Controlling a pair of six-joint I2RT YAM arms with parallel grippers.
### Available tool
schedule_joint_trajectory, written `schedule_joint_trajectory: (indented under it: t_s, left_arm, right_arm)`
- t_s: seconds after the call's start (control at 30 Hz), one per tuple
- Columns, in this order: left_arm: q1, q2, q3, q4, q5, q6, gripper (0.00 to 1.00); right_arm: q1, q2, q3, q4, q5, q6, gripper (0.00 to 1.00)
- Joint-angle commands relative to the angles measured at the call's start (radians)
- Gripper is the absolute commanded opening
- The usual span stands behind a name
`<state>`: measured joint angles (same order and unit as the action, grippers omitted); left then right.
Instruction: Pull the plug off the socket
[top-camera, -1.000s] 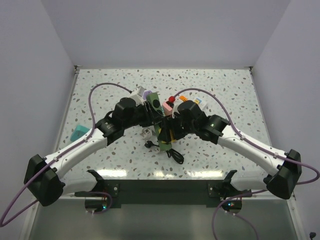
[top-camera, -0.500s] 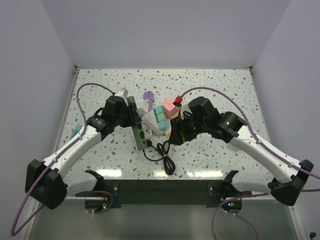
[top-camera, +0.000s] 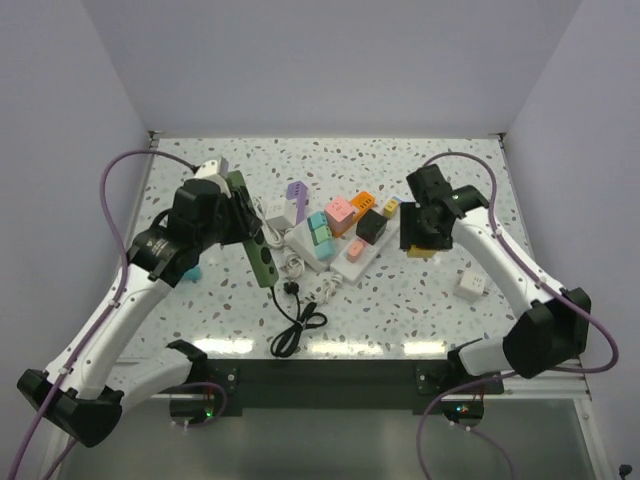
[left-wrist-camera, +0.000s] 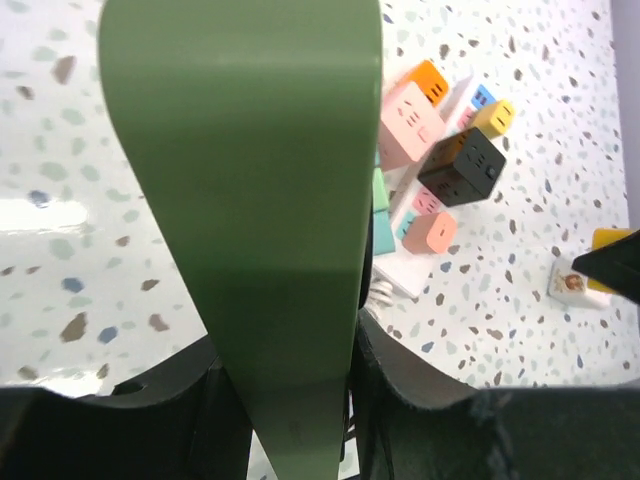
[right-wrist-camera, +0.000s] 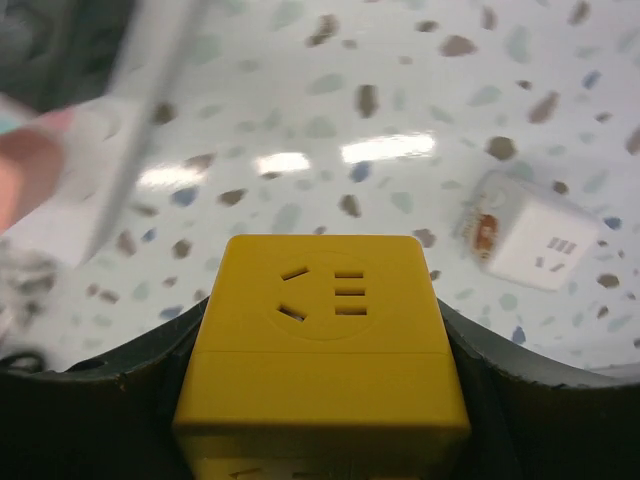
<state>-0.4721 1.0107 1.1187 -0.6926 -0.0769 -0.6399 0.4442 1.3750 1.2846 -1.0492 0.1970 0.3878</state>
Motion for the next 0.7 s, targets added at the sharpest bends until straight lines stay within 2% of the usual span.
schedule_joint_trajectory:
  t_s: [0.0,0.07,0.13,0.2,0.4,0.67]
  left_arm:
    - [0.03,0.015,0.131,-0.191,-0.174,0.0,0.0]
    - [0.058,0.04,0.147,-0.304,-0.294,0.006,0.0]
    - [0.108,0.049,0.148,-0.35,-0.363,0.035,0.0]
    - [0.164,0.065,0.127,-0.351,-0.402,0.072,0.0]
    - [0.329,0.149,0.018,-0.249,-0.379,0.186,0.0]
    - [0.455,0.311,-0.074,-0.099,-0.36,0.264,0.0]
  right_arm:
    - [-0.169,0.038,-0.033,0.003,0.111,0.066,0.0]
    - [-0.243,0.097,-0.037,0.047,0.113,0.066,0.0]
    - [-0.291,0.165,-0.01,0.055,0.067,0.088,0.0]
    - [-0.298,0.206,-0.001,0.077,0.087,0.114,0.0]
    - [-0.323,0.337,-0.001,0.133,0.068,0.167,0.0]
    - [-0.403,0.42,-0.117,0.195,0.07,0.236,0.0]
